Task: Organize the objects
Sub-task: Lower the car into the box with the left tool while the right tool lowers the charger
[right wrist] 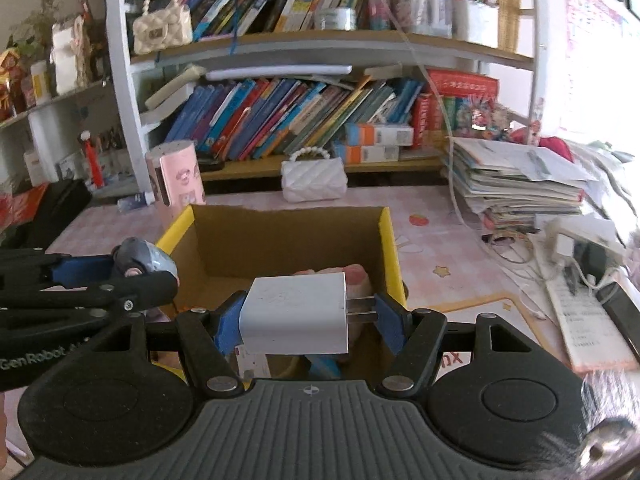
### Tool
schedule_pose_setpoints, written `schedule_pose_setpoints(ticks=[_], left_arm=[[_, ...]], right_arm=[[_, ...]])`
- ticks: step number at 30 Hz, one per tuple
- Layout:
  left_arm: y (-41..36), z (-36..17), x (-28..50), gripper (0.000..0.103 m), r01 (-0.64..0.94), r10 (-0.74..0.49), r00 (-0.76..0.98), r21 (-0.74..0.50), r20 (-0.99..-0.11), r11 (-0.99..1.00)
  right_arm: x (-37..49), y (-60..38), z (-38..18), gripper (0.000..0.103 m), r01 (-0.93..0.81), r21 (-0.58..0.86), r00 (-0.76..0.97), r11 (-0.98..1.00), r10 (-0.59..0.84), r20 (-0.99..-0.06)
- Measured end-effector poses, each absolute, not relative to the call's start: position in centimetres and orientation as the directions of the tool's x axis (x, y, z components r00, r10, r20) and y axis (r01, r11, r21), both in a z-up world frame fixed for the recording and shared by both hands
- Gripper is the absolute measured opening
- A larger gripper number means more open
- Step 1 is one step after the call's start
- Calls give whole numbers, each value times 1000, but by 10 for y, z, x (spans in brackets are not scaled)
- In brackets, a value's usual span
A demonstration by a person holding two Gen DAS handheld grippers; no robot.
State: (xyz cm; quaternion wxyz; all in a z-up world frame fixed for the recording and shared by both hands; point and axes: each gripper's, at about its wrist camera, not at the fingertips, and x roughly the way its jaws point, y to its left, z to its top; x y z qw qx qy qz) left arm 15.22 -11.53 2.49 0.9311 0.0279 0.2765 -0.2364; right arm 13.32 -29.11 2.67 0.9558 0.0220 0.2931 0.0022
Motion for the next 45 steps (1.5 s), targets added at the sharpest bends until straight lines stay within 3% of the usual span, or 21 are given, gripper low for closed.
schedule_pose_setpoints(ticks=[19,35,45], left_arm=[[-117,-8,179,42,366,-320,700,-64,-639,928],[-123,-12,177,43,369,-309,707,-40,-636,928],[-116,6,169,63,345,-326,759,-76,-563,936]], right_arm=[[181,-285,-14,65,-168,-31,753,985,109,-649],[195,-286,-25,65,-208,-43,726,977,125,-676],[197,-284,-25,65,-225,-33,720,974,143,-679]])
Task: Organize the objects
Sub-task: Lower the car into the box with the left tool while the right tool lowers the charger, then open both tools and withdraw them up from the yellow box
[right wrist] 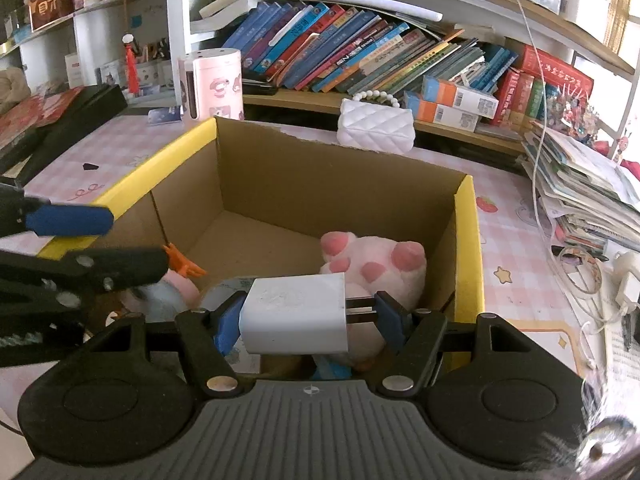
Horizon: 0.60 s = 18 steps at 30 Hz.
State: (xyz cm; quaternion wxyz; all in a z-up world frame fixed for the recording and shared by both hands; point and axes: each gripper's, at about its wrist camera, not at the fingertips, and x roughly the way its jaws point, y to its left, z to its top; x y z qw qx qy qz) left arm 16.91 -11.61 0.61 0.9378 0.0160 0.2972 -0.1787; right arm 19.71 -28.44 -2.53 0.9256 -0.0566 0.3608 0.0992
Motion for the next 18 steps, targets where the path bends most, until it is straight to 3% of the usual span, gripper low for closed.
schedule_pose_setpoints(ticks=[2,8,18], left_arm=[[-113,11,164,70,333,-319,776,-76,-543,940],[-100,21,149,77,287,-285,811,-78,-511,955],[-72,15,129,80,171,-194,826,-93,-529,981]], right_arm=[[198,-282,-25,65,-231,-24,715,973,153,-682],[203,-276,-25,65,-248,14,695,969,188,-694],[220,-281,-38,65,-206,167,582,964,257,-771]])
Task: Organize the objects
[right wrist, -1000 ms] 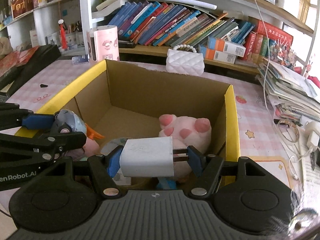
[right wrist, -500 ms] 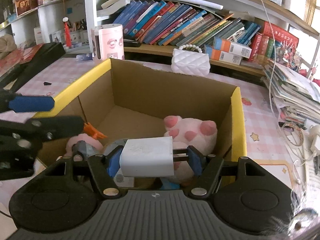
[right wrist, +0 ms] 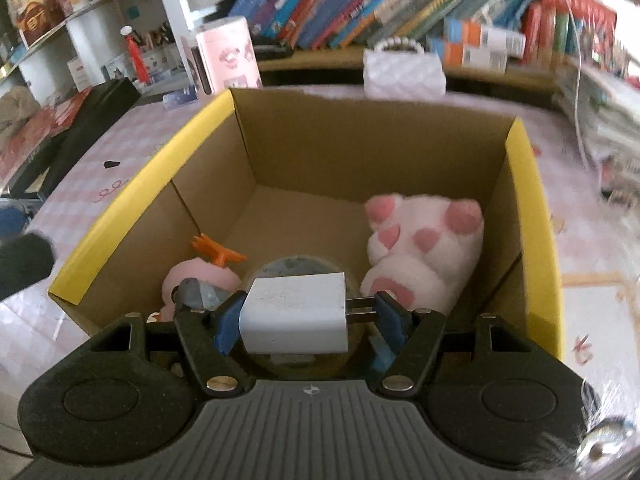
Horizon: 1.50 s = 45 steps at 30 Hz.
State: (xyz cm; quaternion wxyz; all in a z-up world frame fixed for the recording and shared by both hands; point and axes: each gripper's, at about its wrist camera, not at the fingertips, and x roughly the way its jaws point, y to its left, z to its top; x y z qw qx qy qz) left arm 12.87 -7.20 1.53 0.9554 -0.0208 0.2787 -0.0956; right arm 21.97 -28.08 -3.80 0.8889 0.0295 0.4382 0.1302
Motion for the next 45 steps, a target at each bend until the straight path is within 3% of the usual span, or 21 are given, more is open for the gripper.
schedule_pose_setpoints(ticks=[7,12,16,31,35,45], left_arm=[[-61,11,119,81,120,-159,824,-107,-544,987],[-56,14,112,89,93,-135,834,-105,-534,990],[-48,18,106,92,77,-120,842,-105,-525,992],[-6,32,64,97,24,-67,863,-91,-500,996],[1,30,51,98,2,-33,858,-62,-513,998],[14,18,13,99,-8,-3,832,-18,-555,1000]], right_arm=[[222,-280,-42,67,-191,175,569,966,254,-782],[219,-279,-40,70,-175,166,578,970,238,-780],[206,-277,-28,81,-177,167,619,970,242,-747],[120,-242,21,83,-72,119,787,990,130,-603],[93,-224,23,88,-19,91,809,996,68,-583],[37,-180,2,99,27,23,776,999,-6,-630]])
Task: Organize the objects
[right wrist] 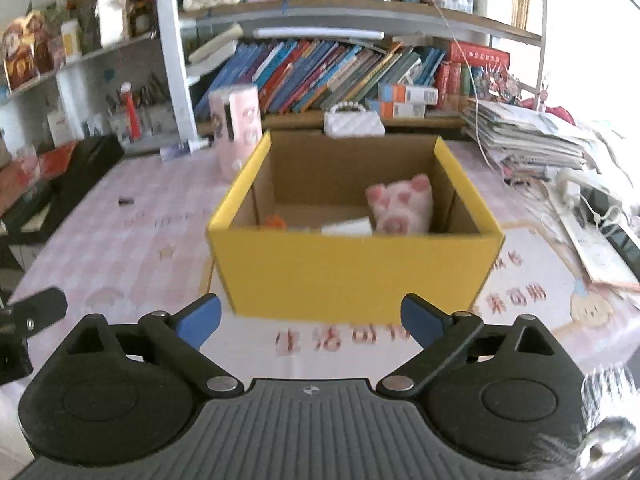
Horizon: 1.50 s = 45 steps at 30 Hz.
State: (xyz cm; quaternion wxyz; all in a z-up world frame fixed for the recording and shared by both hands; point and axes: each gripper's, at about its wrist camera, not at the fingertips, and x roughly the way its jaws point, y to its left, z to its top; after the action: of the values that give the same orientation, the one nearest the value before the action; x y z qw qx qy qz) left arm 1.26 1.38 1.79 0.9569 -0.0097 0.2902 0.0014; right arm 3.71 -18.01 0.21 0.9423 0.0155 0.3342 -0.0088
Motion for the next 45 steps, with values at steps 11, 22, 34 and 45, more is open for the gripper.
schedule_pose_setpoints(ticks=[11,22,34,45], left_arm=[[19,6,-17,99,29,-16,804,13,-594,999],[17,-1,-28,99,31,2,787,43,-617,999],[17,-7,-35,99,-19,51,768,56,-639,998],[14,-6,-35,99,-34,72,762,71,-643,997]], right_arm=[[-3,-157,-10,103,34,-27,758,999,-44,-651],[-21,-152,-19,103,43,-31,740,999,-53,-670],[-29,-147,-24,102,69,-56,726,996,-88,-682],[-30,-146,-25,101,77,-63,716,995,-99,-691]])
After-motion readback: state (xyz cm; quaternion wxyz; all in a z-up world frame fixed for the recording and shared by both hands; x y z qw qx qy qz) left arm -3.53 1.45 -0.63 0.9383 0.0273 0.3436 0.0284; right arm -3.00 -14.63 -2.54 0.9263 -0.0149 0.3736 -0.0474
